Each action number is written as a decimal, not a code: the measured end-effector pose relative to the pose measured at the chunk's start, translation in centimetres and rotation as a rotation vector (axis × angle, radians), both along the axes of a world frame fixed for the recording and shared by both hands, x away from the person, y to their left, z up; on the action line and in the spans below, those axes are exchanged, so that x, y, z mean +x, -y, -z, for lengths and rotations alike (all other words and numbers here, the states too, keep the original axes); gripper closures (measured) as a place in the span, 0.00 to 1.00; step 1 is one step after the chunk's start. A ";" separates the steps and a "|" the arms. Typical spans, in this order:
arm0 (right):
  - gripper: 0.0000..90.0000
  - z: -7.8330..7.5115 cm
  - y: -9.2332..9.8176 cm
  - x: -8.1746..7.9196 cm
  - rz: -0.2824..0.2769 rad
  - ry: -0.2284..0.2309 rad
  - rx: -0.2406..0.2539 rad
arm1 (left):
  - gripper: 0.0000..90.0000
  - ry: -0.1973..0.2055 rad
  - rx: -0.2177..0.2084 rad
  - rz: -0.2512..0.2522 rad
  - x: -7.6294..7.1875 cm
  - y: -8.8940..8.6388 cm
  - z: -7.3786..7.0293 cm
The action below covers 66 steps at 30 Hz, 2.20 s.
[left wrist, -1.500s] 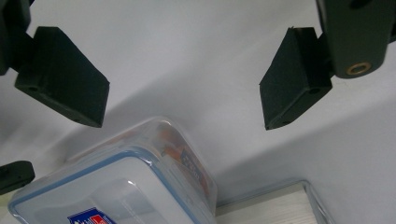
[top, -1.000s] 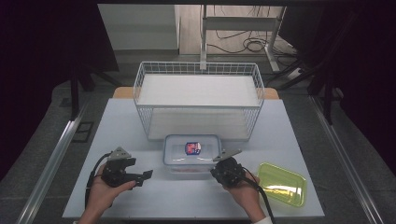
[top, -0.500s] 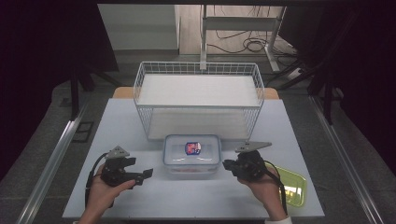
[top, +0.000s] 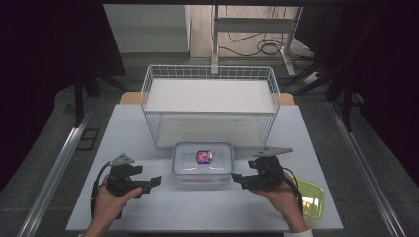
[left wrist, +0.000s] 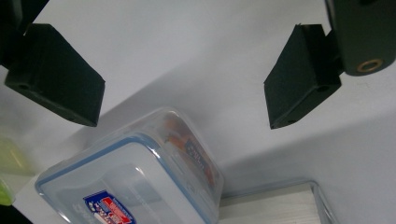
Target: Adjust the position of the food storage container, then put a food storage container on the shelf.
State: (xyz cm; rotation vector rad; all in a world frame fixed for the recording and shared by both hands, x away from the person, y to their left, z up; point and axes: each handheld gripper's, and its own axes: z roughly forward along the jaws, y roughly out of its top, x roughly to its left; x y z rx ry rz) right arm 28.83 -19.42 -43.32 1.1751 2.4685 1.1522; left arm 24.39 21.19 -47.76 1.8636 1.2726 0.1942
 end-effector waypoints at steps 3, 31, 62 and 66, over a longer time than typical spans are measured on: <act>0.22 0.0 0.0 0.1 0.008 0.000 0.024 | 0.12 0.001 -0.003 -0.005 0.0 0.0 0.0; 0.22 -0.3 1.2 0.6 0.033 -0.012 0.065 | 0.09 -0.108 -0.138 0.000 5.3 2.2 0.3; 0.23 -0.1 1.2 0.6 0.050 0.001 0.029 | 0.19 -0.329 -0.306 0.105 10.0 4.5 4.3; 0.23 0.0 1.2 0.7 0.056 -0.003 0.027 | 0.22 -0.327 -0.301 0.106 9.9 4.5 4.2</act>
